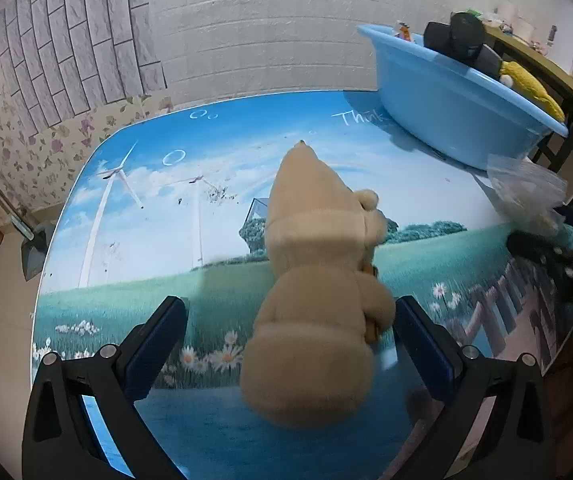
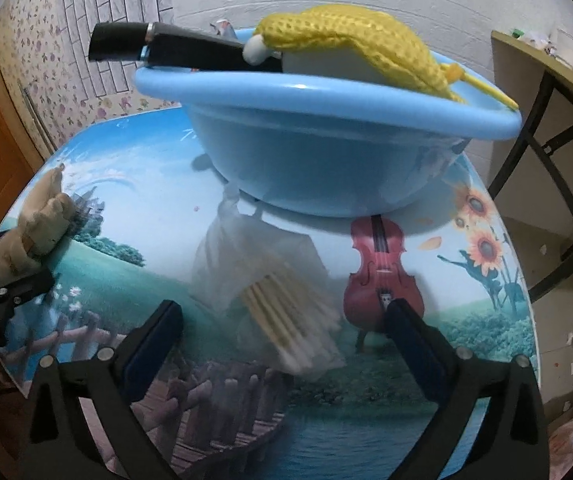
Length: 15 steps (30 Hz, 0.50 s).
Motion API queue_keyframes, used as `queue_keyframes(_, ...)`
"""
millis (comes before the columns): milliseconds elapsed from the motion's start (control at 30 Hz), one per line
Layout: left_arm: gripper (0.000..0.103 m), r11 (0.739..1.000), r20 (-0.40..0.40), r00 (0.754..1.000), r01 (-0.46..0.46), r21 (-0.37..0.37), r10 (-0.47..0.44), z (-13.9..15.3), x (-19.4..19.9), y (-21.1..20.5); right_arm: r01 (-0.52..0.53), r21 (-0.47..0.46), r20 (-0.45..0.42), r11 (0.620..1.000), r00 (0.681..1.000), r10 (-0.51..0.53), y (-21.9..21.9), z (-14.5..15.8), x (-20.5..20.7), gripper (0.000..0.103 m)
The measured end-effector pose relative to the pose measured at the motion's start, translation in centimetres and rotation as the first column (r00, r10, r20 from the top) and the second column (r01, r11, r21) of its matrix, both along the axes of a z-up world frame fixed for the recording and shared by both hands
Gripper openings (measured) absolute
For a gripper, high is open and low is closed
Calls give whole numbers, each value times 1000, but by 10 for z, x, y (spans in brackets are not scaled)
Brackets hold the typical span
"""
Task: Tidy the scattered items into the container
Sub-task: 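Lift the teddy bear and swab bag and carry both toward the basin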
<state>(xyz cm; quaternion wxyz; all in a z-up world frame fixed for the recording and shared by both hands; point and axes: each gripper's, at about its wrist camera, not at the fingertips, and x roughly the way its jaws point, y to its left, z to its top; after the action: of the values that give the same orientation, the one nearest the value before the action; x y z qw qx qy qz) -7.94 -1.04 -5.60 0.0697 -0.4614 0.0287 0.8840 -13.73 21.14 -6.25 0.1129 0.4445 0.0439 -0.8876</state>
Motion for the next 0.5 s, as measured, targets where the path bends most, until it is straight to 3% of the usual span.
queue_keyframes(267,103,1000,-13,1000,-2,-4,1,1,0,2,19,-6,-34,1000,999,-19,10,1,0,103)
queue_keyframes(500,102,1000,-77,997,0,12,1,-1,5,2,18,-8,-47,1000,999,-18,12,-6,4,103)
